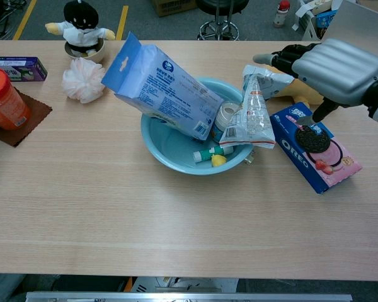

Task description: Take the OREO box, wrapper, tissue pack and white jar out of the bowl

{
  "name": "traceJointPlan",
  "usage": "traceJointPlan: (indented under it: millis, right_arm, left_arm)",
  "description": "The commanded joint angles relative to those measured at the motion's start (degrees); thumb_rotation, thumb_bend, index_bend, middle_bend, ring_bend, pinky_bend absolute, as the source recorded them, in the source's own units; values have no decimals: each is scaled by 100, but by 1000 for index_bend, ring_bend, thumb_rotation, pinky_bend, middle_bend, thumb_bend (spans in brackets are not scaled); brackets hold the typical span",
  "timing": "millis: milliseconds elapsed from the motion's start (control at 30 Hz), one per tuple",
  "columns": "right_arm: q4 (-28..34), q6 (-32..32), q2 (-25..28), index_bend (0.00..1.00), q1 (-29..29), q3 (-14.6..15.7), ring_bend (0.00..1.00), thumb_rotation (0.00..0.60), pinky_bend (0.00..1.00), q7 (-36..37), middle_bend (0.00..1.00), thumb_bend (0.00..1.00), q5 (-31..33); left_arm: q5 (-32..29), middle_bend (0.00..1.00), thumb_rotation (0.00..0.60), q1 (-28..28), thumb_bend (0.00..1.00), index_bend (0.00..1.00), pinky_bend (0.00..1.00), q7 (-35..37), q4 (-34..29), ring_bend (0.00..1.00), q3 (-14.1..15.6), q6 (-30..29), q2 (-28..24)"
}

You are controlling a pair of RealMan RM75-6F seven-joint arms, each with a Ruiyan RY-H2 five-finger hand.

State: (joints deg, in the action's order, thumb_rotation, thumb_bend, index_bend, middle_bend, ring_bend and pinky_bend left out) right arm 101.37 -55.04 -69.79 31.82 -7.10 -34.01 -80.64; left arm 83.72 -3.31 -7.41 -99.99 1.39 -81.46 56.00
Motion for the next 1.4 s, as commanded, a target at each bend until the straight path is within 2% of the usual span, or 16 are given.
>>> traceJointPlan:
  millis: [33, 400, 600, 667, 767, 833, 933, 1067, 1267, 1400]
  right_arm:
    - [-66, 278, -213, 0, 272, -105, 133, 600, 300, -378, 158, 0, 377]
    - [-350, 673, -710, 7, 959, -112, 126, 600, 278, -1470, 180, 0, 1696]
    - [-594, 559, -1017, 192, 1141, -25, 204, 600, 290, -1586, 301, 0, 2063]
    - [-679, 463, -1104, 285, 1162, -1, 257, 600, 333, -1546, 346, 0, 2050]
    - [-809, 302, -1194, 419, 1163, 47, 361, 600, 474, -1450, 426, 50, 1893]
    - [-852, 233, -1207, 506, 1147, 72, 448, 600, 602, -1321, 485, 106, 1778]
    - [-808, 93, -1107, 568, 1071, 118, 526, 600, 689, -1081, 534, 116, 1594]
    - [-609, -130, -765, 597, 882, 224, 572, 600, 728, -751, 559, 117, 1365]
    - [-313, -527, -148, 602, 522, 368, 587, 600, 748, -215, 565, 116, 1005]
    - [-329, -726, 186, 603, 295, 503, 587, 600, 748, 33, 567, 117, 792]
  left_arm:
    - [3, 228, 600, 15, 358, 169, 163, 52, 16, 208, 6, -7, -23]
    - [1, 228, 600, 36, 358, 169, 163, 128, 63, 209, 1, -15, -46]
    - [20, 228, 600, 38, 358, 169, 163, 173, 83, 209, 0, -15, -53]
    - [29, 228, 600, 40, 358, 169, 163, 192, 93, 209, -3, -24, -57]
    - [25, 228, 600, 42, 358, 169, 163, 207, 106, 209, -10, -27, -58]
    - [23, 228, 600, 38, 358, 169, 163, 205, 107, 209, -9, -13, -56]
    - [31, 228, 600, 37, 358, 169, 163, 203, 113, 209, -3, -2, -48]
    - [22, 228, 600, 36, 358, 169, 163, 202, 117, 209, -12, -3, -48]
    - [68, 229, 600, 22, 358, 169, 163, 177, 88, 209, -10, 0, -51]
    - [101, 229, 600, 20, 358, 170, 163, 157, 55, 209, -7, -14, -65]
